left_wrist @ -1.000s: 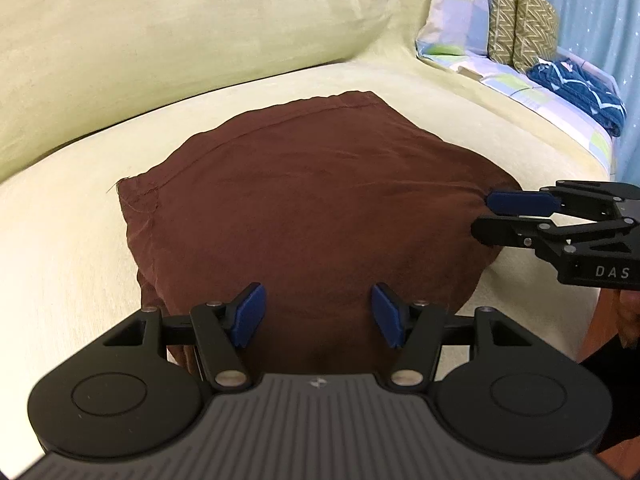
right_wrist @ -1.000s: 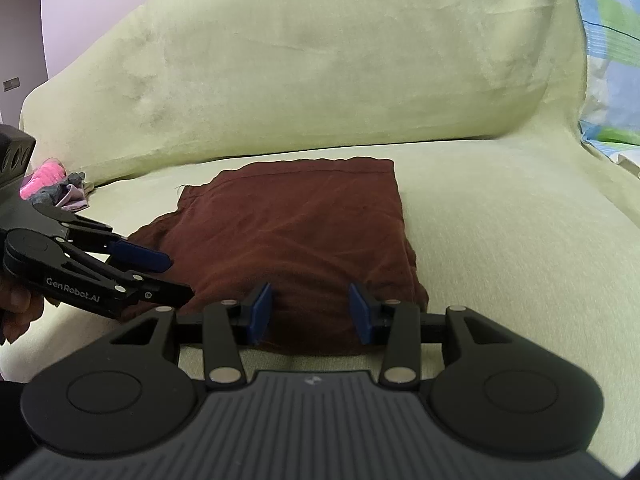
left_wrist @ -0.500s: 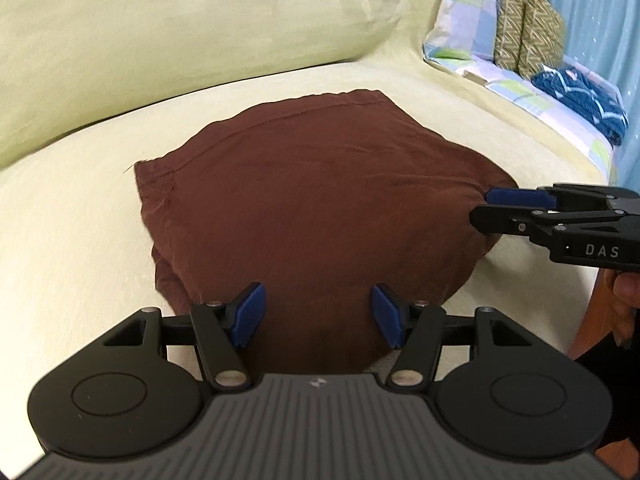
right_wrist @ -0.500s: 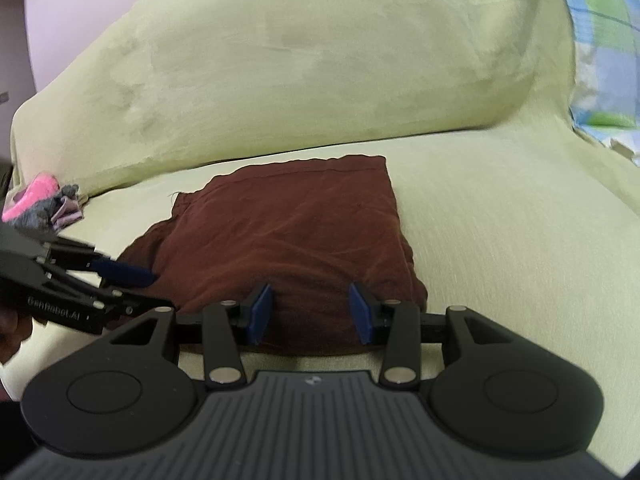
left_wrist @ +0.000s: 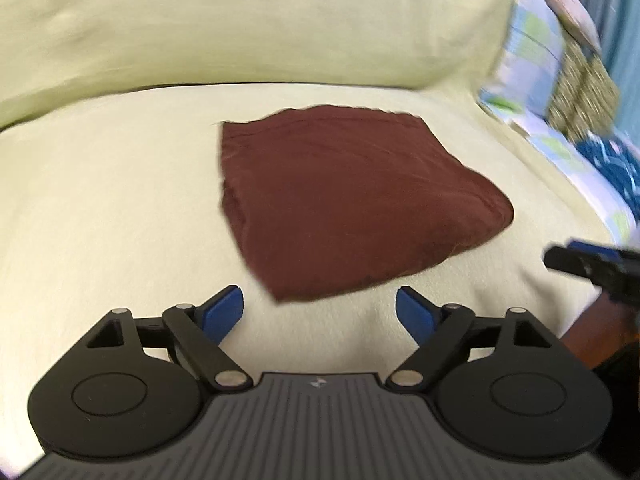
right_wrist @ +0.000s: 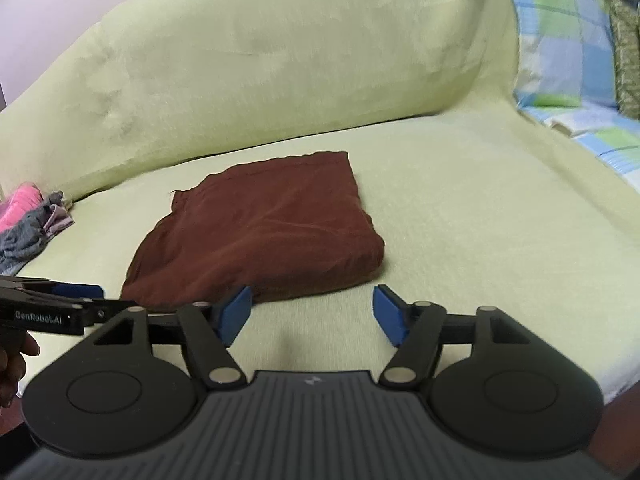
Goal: Fold clothes
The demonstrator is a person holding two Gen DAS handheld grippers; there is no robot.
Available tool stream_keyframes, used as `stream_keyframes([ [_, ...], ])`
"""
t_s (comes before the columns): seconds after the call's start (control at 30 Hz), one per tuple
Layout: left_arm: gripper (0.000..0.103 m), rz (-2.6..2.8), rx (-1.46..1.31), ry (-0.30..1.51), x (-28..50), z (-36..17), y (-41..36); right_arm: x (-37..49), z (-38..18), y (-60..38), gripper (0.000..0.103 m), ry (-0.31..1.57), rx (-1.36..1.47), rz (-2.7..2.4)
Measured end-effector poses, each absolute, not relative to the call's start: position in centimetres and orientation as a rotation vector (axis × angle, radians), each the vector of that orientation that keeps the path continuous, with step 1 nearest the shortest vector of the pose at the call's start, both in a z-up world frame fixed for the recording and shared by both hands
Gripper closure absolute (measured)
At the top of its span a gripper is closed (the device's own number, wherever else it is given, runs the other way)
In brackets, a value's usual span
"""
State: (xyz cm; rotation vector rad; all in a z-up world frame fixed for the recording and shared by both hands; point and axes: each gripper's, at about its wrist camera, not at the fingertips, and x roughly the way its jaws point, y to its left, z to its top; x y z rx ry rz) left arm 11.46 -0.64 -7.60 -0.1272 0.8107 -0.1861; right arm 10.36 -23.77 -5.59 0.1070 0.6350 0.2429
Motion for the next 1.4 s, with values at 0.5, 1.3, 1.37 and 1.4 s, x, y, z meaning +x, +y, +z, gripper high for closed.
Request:
stream_keyframes([
  [0.5,0.001,-0.110,-0.145,0.749,6.1,-3.8,-0.9,3.9,-2.7,-24.9,0.013,0.606,0.125,0.221],
  [1.3,0.001,-0.048,-0.105,0.758,4.4,-2.9,-1.5,2.2,-3.3,-24.6,0.001,0.580,0.189,0.286],
  [1.37,0.001,-0.042,-0.108,0.756,4.3,-2.9,-1.5,2.2,-3.3,-24.5,0.001,0.575,0.186,0.287],
  [1.4,0.001,-0.039,-0.108,0.755,4.3,-3.0,-1.5,2.1,-3.3,-24.5,0.001,0.571,0.187,0.284],
])
